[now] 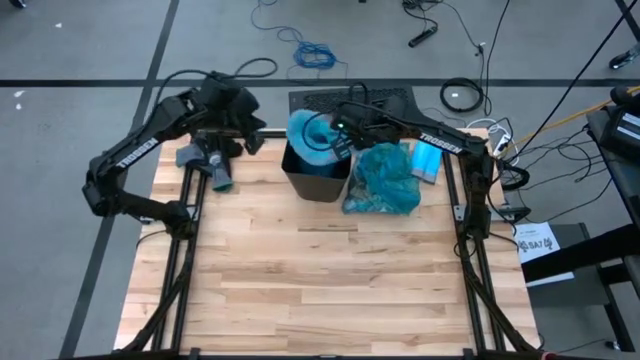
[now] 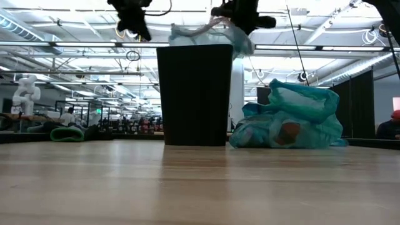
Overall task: Place trash/remove bag and relplace
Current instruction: Insert the light blue trash bag into the bin
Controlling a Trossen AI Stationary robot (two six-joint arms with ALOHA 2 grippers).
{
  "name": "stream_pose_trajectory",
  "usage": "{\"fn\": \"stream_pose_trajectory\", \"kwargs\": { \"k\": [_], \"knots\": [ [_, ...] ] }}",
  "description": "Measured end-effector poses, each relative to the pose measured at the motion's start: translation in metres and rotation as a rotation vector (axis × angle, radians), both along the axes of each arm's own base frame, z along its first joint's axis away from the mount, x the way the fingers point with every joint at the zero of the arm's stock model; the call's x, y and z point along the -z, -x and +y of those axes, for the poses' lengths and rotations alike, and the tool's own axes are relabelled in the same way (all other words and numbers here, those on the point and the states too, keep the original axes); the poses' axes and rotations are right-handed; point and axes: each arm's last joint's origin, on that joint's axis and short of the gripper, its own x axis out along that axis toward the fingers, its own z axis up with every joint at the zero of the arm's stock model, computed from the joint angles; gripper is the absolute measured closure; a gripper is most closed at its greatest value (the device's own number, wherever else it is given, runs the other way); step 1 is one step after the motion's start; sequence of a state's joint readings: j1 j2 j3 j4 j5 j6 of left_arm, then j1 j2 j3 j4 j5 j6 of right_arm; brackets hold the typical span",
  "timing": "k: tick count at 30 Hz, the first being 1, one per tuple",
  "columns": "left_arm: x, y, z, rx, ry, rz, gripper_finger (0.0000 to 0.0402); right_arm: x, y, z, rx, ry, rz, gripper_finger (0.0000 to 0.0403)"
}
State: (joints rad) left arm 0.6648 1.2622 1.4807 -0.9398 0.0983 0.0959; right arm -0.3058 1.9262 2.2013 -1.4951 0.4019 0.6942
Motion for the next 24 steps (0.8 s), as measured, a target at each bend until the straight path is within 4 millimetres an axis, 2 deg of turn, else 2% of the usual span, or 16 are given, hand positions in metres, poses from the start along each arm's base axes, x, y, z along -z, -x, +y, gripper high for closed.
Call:
{"fn": "stream_pose_trajectory", "kwargs": {
  "k": [4, 8, 18, 24],
  "knots": [
    [0.001, 0.016, 0.005, -0.077, -0.007, 0.071, 0.0402, -0.011, 0.009, 0.003, -0.002, 0.010, -0.029, 0.0403],
    [0.004, 0.022, 0.008, -0.087, 0.024, 0.097, 0.0402, -0.015, 0.011, 0.003, -0.009, 0.013, -0.050, 0.0403],
    [-0.005, 0.009, 0.001, 0.185, 0.143, -0.140, 0.0402, -0.023, 0.004, 0.007, -0.099, 0.048, -0.129, 0.0403],
    [-0.015, 0.004, -0.012, 0.335, 0.187, -0.270, 0.0402, -0.024, 0.003, 0.006, -0.159, 0.060, -0.120, 0.0403]
  ]
}}
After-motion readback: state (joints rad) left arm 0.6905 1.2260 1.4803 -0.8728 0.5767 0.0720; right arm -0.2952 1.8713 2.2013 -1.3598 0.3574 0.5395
